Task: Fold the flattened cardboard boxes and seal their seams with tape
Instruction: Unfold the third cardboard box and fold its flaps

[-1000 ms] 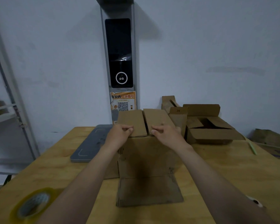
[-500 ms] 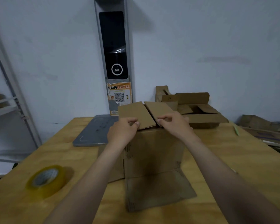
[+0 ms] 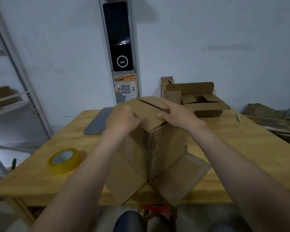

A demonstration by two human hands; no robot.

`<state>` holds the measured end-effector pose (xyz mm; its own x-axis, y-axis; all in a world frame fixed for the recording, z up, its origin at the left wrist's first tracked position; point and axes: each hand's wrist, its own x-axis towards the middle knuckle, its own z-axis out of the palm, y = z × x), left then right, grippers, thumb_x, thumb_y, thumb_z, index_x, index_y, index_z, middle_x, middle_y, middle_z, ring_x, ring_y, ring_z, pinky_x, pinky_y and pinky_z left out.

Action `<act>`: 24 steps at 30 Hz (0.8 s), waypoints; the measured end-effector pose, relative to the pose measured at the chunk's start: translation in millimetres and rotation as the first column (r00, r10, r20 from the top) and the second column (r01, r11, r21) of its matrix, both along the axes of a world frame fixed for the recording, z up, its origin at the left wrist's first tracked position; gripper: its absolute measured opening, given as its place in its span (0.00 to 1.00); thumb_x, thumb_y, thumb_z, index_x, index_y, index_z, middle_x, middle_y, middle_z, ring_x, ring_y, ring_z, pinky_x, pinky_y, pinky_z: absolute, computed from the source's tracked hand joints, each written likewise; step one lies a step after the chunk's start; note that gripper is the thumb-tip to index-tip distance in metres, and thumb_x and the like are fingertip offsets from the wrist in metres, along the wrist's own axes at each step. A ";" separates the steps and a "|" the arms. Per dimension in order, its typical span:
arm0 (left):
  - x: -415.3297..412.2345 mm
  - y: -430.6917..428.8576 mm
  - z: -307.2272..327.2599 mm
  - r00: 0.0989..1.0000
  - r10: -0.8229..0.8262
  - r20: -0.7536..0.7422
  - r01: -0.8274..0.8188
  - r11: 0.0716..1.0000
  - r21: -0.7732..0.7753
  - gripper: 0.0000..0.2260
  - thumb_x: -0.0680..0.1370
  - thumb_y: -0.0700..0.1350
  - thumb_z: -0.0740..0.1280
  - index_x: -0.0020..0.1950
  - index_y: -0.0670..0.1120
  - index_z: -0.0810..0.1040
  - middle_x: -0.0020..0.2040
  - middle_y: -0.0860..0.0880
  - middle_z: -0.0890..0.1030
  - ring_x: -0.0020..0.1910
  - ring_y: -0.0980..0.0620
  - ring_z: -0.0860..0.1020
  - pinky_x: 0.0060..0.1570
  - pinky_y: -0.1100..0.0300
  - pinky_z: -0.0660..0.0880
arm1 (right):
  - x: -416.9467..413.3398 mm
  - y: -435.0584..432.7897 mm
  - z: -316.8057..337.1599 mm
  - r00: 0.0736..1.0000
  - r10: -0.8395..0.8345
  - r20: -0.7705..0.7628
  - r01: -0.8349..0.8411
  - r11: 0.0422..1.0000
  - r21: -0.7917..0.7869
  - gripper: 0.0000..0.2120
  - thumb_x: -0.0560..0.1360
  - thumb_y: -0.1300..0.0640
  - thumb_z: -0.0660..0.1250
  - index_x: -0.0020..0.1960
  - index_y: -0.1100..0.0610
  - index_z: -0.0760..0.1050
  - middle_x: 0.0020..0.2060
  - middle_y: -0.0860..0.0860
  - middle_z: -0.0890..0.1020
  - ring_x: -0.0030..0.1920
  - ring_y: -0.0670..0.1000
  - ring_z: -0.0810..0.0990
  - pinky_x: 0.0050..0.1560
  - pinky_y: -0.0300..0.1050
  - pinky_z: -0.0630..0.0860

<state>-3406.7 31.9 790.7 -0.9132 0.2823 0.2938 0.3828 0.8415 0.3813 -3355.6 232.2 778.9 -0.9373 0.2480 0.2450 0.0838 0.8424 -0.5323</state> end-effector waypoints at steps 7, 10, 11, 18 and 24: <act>-84.9 -14.9 11.0 0.955 -0.177 0.236 0.157 0.983 0.099 0.46 0.66 0.65 0.79 0.79 0.58 0.62 0.77 0.44 0.64 0.74 0.41 0.68 0.70 0.45 0.69 | -11.1 -10.6 -2.2 0.992 -0.011 0.122 -0.010 0.985 0.174 0.18 0.84 0.43 0.57 0.73 0.39 0.73 0.69 0.46 0.77 0.67 0.53 0.75 0.62 0.54 0.76; -107.9 -19.0 9.6 0.905 -0.229 0.358 0.226 0.973 0.052 0.48 0.62 0.71 0.73 0.79 0.61 0.62 0.80 0.48 0.63 0.76 0.44 0.65 0.73 0.46 0.66 | -9.3 -14.9 -2.8 0.990 -0.023 0.138 -0.008 0.977 0.215 0.21 0.83 0.39 0.55 0.74 0.39 0.71 0.73 0.47 0.74 0.71 0.55 0.72 0.65 0.56 0.74; -111.5 -18.5 9.0 0.897 -0.231 0.378 0.231 0.972 0.046 0.47 0.62 0.72 0.72 0.78 0.61 0.64 0.80 0.49 0.64 0.76 0.45 0.65 0.73 0.48 0.66 | -7.6 -18.5 -1.5 0.989 -0.023 0.147 -0.009 0.978 0.210 0.25 0.81 0.33 0.55 0.74 0.40 0.71 0.74 0.48 0.72 0.72 0.56 0.70 0.67 0.57 0.72; -107.9 -30.1 -4.5 0.925 -0.156 0.347 0.156 0.987 0.028 0.58 0.53 0.82 0.67 0.77 0.53 0.68 0.77 0.47 0.69 0.74 0.45 0.69 0.71 0.46 0.69 | -8.9 -50.1 13.4 0.898 0.015 0.439 -0.157 0.944 0.290 0.55 0.64 0.18 0.61 0.78 0.55 0.63 0.78 0.61 0.59 0.78 0.69 0.51 0.74 0.67 0.56; -73.9 -47.3 -22.9 0.972 0.052 0.227 -0.023 0.991 -0.130 0.44 0.70 0.79 0.61 0.77 0.52 0.66 0.76 0.45 0.71 0.74 0.40 0.69 0.68 0.45 0.70 | -6.7 -43.0 38.4 0.846 0.125 0.518 -0.330 0.885 0.327 0.40 0.60 0.27 0.73 0.61 0.52 0.77 0.54 0.47 0.81 0.52 0.49 0.79 0.59 0.52 0.78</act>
